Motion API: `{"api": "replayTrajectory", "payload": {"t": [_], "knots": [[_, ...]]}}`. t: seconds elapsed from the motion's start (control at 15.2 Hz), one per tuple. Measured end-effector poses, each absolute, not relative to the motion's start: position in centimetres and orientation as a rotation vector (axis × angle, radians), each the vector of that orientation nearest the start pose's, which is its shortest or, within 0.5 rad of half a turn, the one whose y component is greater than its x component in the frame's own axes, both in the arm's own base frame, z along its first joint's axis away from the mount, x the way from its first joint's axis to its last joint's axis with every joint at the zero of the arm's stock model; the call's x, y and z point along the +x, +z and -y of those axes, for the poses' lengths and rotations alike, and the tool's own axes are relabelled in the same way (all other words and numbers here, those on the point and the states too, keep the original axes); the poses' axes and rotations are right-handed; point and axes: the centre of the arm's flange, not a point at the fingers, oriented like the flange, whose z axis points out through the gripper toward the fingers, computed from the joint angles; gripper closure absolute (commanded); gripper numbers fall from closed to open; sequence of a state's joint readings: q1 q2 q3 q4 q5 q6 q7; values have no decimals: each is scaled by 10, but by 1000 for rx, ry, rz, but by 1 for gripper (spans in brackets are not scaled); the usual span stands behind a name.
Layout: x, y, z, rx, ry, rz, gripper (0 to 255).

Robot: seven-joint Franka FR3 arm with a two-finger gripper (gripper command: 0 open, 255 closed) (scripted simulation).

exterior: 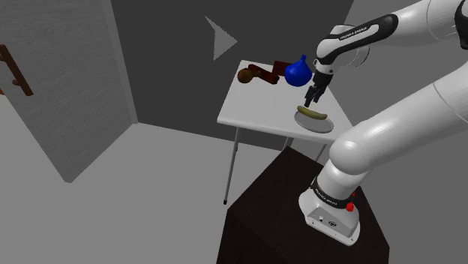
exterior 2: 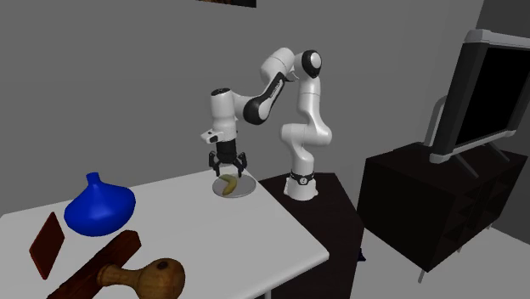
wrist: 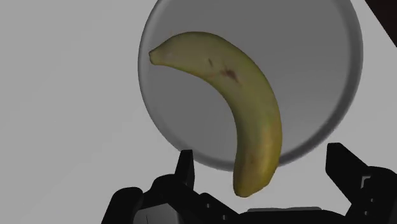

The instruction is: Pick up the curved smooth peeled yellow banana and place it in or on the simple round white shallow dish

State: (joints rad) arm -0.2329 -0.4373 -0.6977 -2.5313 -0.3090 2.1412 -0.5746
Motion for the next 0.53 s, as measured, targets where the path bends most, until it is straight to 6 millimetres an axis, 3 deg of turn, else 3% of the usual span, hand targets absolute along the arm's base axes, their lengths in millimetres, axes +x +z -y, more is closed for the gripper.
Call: {"api": "replayTrajectory", "payload": {"t": [0.53], "knots": [[235,345,336,-3108,39,-204,0]]}}
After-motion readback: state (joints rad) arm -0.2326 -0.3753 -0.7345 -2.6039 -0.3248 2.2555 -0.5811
